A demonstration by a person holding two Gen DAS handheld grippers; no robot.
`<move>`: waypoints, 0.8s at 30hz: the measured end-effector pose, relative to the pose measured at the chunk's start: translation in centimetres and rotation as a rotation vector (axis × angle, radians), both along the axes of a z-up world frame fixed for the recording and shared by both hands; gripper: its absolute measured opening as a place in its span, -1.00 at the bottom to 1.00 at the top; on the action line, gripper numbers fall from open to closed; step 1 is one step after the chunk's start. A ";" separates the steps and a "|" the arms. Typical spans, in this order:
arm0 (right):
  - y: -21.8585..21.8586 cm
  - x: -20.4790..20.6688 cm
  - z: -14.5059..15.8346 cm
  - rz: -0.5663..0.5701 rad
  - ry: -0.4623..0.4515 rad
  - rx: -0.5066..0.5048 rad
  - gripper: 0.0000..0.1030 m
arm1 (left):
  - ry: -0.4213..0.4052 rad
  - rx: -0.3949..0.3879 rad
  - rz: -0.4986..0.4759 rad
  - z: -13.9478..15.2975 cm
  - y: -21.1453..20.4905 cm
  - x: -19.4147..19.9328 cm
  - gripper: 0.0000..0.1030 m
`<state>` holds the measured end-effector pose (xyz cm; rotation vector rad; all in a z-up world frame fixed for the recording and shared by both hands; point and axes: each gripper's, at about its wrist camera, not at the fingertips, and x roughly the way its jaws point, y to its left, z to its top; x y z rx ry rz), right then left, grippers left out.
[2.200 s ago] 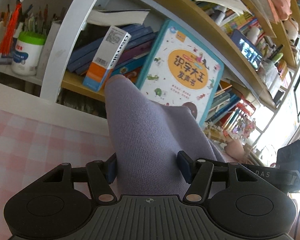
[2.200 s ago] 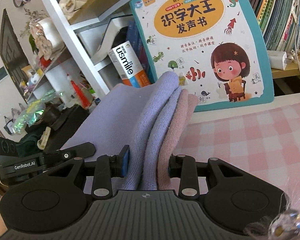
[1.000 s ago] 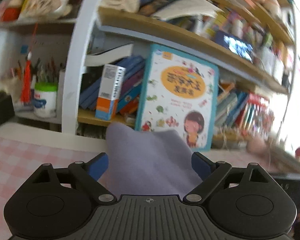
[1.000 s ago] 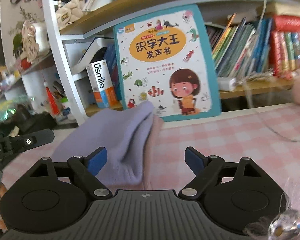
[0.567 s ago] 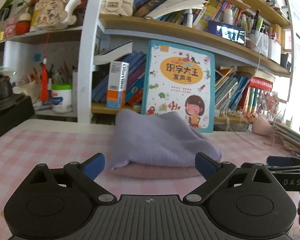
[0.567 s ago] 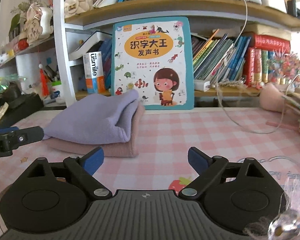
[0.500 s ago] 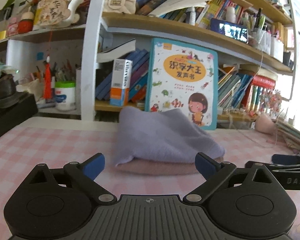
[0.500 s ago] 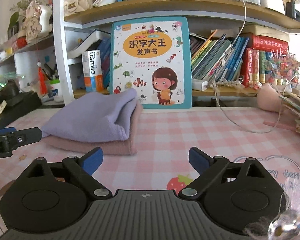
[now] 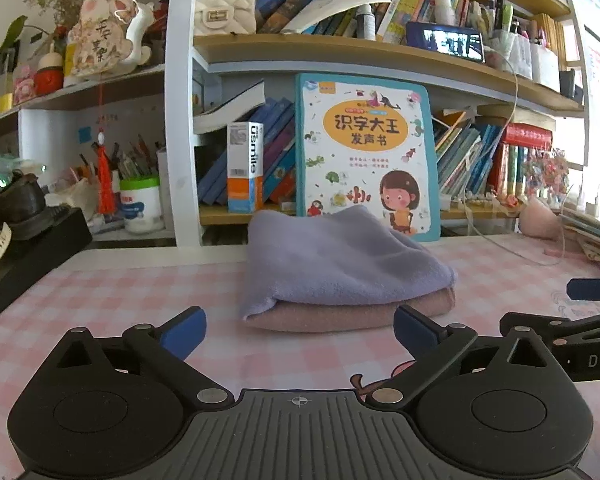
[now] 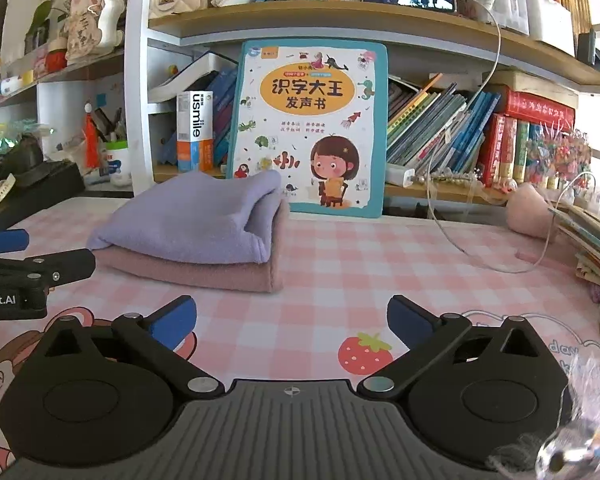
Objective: Fold clothes
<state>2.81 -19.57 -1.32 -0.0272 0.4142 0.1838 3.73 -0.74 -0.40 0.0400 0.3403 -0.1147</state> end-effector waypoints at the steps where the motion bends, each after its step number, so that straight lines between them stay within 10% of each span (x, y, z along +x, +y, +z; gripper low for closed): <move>1: 0.0 0.1 0.0 -0.002 0.007 0.000 0.99 | -0.001 0.002 0.003 0.0 0.0 0.0 0.99; 24: -0.5 0.6 -0.2 -0.016 0.040 0.022 0.99 | 0.016 0.029 -0.004 -0.1 -0.4 0.2 1.00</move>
